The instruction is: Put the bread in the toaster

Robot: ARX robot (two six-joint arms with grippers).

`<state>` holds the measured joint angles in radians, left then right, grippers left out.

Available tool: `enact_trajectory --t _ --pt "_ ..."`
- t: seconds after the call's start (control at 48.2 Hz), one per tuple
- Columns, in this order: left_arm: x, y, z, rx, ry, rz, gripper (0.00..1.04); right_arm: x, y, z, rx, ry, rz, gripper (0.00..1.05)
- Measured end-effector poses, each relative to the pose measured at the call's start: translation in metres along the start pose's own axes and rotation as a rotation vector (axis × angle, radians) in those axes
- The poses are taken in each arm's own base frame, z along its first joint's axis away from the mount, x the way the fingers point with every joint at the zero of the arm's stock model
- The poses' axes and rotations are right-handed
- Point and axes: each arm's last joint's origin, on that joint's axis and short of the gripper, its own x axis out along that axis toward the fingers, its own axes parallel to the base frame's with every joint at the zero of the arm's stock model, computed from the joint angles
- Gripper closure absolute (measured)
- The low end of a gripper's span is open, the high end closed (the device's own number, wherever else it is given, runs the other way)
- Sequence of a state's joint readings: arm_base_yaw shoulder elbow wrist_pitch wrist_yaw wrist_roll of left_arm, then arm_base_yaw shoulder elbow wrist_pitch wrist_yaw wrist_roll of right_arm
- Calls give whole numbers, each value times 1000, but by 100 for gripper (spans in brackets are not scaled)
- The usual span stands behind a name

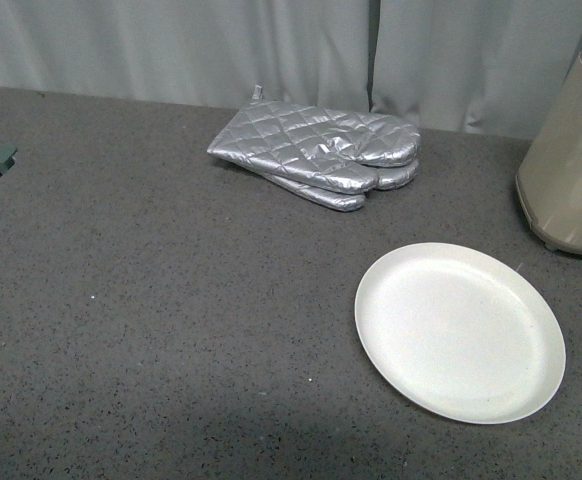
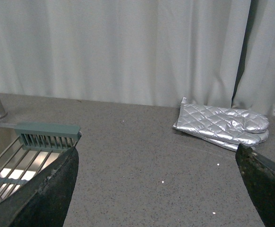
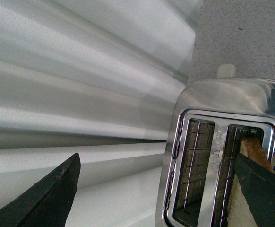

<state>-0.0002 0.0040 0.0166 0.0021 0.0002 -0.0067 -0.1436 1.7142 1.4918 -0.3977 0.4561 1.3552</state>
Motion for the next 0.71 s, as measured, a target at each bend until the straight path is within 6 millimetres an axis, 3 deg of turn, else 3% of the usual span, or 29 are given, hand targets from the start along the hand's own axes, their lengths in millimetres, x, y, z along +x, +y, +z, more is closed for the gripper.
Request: enact_trajectory --t 0.166,0.311,0.374,0.54,0.623,0.664,0.706 --pt "0 0 0 0 0 0 7 -17 6 6 -15 -3 62 9" --pt "0 0 0 0 0 0 7 -59 -7 9 -129 -26 203 9" --pt "0 0 0 0 0 0 7 -79 -25 7 -191 -22 234 9" --pt "0 0 0 0 0 0 7 -109 -70 -7 -328 36 298 9" --pt "0 0 0 0 0 0 7 -118 -103 -13 -498 132 539 19" --pt "0 0 0 0 0 1 7 -127 -134 -14 -668 112 757 29" --pt "0 0 0 0 0 0 7 -134 -162 -14 -776 59 855 36"
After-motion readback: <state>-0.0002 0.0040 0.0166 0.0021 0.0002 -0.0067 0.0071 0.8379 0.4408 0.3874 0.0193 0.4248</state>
